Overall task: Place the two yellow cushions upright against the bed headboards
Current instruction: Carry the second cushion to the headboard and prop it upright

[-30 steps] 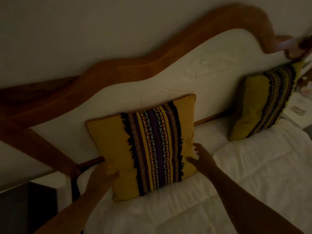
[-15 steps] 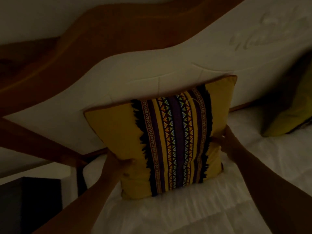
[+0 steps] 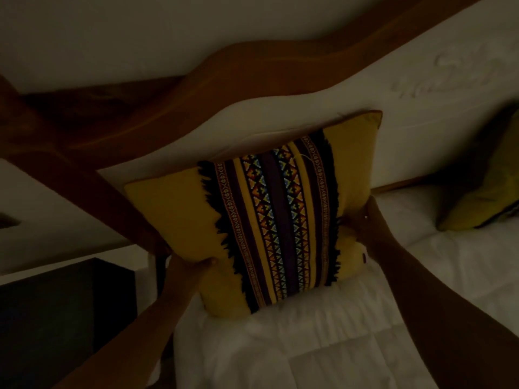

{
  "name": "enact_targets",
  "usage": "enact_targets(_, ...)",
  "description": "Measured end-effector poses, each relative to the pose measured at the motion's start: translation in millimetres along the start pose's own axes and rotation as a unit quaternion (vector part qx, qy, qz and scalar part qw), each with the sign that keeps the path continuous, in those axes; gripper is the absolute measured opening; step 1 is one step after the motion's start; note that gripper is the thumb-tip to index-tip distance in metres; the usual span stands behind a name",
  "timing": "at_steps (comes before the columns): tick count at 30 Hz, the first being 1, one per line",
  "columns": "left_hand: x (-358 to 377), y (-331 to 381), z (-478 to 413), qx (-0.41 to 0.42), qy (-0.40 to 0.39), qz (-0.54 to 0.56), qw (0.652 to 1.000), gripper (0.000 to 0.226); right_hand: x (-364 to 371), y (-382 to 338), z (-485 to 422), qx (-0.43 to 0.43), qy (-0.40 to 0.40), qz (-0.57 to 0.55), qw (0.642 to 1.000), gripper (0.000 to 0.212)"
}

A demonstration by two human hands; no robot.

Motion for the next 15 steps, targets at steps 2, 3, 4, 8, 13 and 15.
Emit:
enact_targets(2,-20.5,5.8,7.5,0.011,0.011,0.002,1.0,0.06,19.2,-9.4,9.5,-0.003,-0.015,-0.012,1.0,0.075)
enact_targets(3,-31.0,5.8,10.0,-0.001,0.02,0.004,1.0,0.06,28.6,-11.3,13.4,-0.001,-0.02,-0.015,1.0,0.08)
enact_targets(4,-41.4,3.3,11.2,-0.019,0.028,0.001,0.999,0.063,37.5,-11.6,16.7,0.002,-0.024,-0.015,1.0,0.084)
enact_targets(8,-66.3,-11.3,2.3,-0.055,0.044,-0.009,0.997,0.073,70.8,-0.6,19.1,0.003,-0.037,-0.01,0.999,0.092)
enact_targets(13,-56.7,-19.5,-32.3,-0.061,0.017,-0.049,0.997,0.068,84.1,39.4,4.6,0.046,0.008,0.01,0.999,0.09)
enact_targets(15,-50.1,-25.4,-43.5,-0.074,0.015,-0.058,0.995,0.038,82.3,48.5,-1.8,0.05,0.02,0.016,0.998,0.093)
Point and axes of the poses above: each hand's wrist, its own z-axis away from the middle knuckle, its own x-axis out of the palm, y = z × x, the point moved 7 cm from there along -z, towards the middle knuckle, and after that the axes turned 4 degrees about z, right-handed, at the moved point
